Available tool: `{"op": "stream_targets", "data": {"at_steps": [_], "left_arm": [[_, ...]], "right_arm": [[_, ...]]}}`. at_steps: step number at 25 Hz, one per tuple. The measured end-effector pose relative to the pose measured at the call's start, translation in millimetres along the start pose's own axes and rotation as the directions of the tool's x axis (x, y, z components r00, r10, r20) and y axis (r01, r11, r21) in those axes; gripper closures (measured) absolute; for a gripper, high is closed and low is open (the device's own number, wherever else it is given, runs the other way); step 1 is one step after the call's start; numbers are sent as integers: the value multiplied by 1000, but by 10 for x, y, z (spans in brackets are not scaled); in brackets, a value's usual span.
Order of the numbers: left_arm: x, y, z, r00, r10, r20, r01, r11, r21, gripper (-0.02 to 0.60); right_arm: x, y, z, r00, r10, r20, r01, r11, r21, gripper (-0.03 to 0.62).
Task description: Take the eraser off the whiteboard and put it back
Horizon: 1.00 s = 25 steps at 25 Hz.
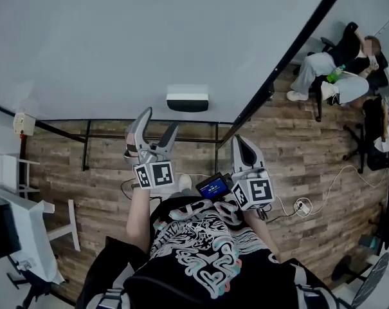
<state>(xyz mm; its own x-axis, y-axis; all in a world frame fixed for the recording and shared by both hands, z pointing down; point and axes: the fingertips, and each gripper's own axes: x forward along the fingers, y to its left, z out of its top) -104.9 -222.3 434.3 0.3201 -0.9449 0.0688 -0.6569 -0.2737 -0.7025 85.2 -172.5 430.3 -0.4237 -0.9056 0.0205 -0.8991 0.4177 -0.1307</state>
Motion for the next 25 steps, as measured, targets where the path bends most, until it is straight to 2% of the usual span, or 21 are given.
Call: {"op": "stream_targets", "data": {"at_steps": [2, 4, 5, 9, 11, 13, 17, 19, 22, 23, 25], "left_arm": [[-115, 62, -7, 1000, 24, -4, -24, 995, -98, 207], [-245, 102, -9, 999, 39, -8, -40, 980, -195, 279], [-306, 101, -6, 999, 38, -10, -39, 972, -231, 295], [-506, -44, 100, 1000, -14, 11, 17, 942, -335, 391], [-598, -136, 150, 999, -37, 13, 39, 913, -407, 474], [-689, -213, 197, 998, -53, 27, 59, 870, -489, 548], [-891, -337, 286, 993, -96, 63, 114, 787, -606, 553], [-984, -359, 321, 994, -94, 61, 112, 761, -639, 554], [-1045, -364, 372, 996, -74, 59, 95, 743, -662, 552], [-1053, -373, 383, 996, -71, 57, 91, 744, -661, 552], [-1070, -406, 406, 996, -75, 50, 90, 762, -642, 552]], "right_arm": [[-62, 34, 32, 1000, 10, 10, -9, 1000, -9, 576], [-120, 74, 52, 999, 29, 13, -29, 999, -13, 576], [-150, 90, 57, 999, 38, 13, -38, 999, -14, 576], [-302, 116, 75, 998, 56, 20, -56, 998, -14, 576], [-395, 110, 66, 998, 62, 22, -62, 998, -2, 576], [-490, 96, 49, 998, 67, 19, -68, 998, 10, 576], [-662, 79, 62, 997, 78, 22, -78, 996, 33, 576], [-736, 93, 69, 996, 84, 21, -85, 996, 35, 576], [-816, 93, 60, 995, 95, 22, -96, 995, 37, 576], [-845, 90, 53, 995, 96, 20, -96, 994, 42, 576], [-908, 96, 42, 995, 94, 14, -95, 994, 48, 576]]}}
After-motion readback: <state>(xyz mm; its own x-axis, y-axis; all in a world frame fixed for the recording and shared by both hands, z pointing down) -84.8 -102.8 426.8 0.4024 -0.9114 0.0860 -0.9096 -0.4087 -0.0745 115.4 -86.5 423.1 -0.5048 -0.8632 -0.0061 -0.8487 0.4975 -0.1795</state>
